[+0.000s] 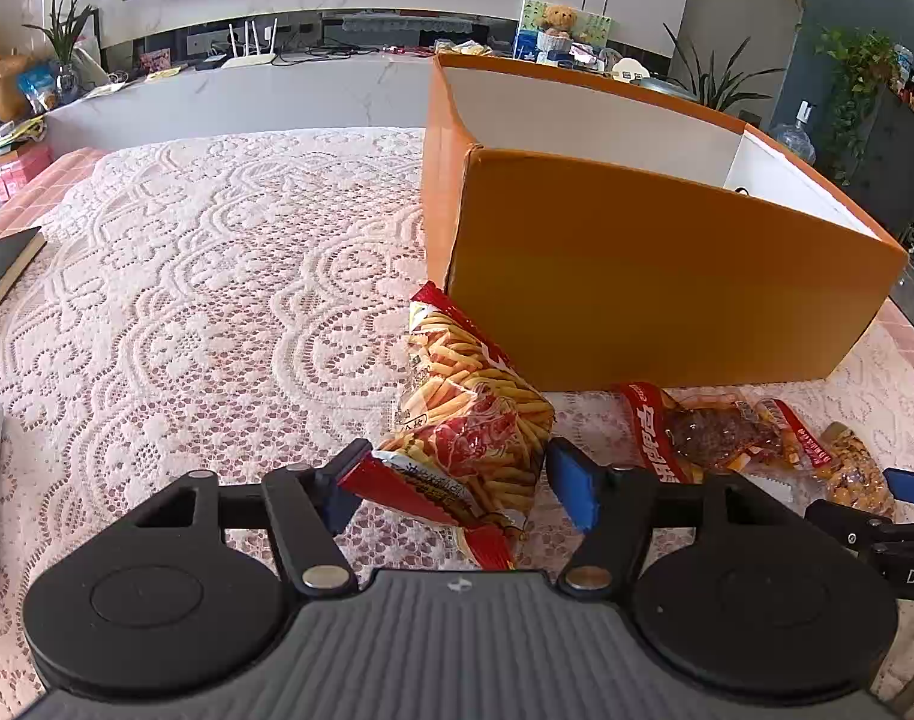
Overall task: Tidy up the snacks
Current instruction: 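Grasp the red-and-yellow stick-snack bag with the left tool while the right tool grasps the clear peanut packet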
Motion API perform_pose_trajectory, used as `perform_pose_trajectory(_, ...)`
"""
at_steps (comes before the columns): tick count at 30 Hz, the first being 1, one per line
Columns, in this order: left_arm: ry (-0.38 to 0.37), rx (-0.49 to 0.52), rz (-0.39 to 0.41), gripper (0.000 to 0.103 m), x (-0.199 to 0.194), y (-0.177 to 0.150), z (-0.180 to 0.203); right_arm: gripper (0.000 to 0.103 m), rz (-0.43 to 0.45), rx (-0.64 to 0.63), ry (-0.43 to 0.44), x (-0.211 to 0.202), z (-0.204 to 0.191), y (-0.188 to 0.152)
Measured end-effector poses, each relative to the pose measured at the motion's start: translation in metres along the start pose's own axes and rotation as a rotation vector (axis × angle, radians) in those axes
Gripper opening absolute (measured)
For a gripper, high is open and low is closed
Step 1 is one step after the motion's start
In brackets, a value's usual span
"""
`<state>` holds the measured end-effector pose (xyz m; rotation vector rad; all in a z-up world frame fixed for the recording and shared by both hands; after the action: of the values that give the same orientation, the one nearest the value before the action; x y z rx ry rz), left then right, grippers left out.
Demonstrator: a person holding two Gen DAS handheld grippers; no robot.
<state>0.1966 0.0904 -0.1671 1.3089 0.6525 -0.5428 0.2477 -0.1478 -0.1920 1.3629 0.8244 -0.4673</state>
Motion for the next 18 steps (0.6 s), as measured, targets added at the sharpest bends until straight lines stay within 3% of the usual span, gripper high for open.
perform_pose_trajectory(5,-0.011,-0.011,0.011,0.067,0.0,0.001,0.0,0.088,-0.006,-0.018,-0.009,0.004,-0.002,-0.002)
perform_pose_trajectory(18,0.025,0.01,0.04,0.054,-0.015,0.002,0.002,0.068,0.03,-0.088,-0.017,-0.005,-0.009,-0.001)
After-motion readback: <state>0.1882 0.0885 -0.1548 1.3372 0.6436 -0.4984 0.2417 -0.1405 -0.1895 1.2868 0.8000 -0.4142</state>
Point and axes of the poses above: each gripper's, at about its wrist camera, not at the fingertips, and x roughly the way its jaws point, z to its right, y to its top, the point moved 8 cm from there along x, roughly the way its jaws point, and after that the axes turned 2 degrees about -x, right-handed, at the moved point
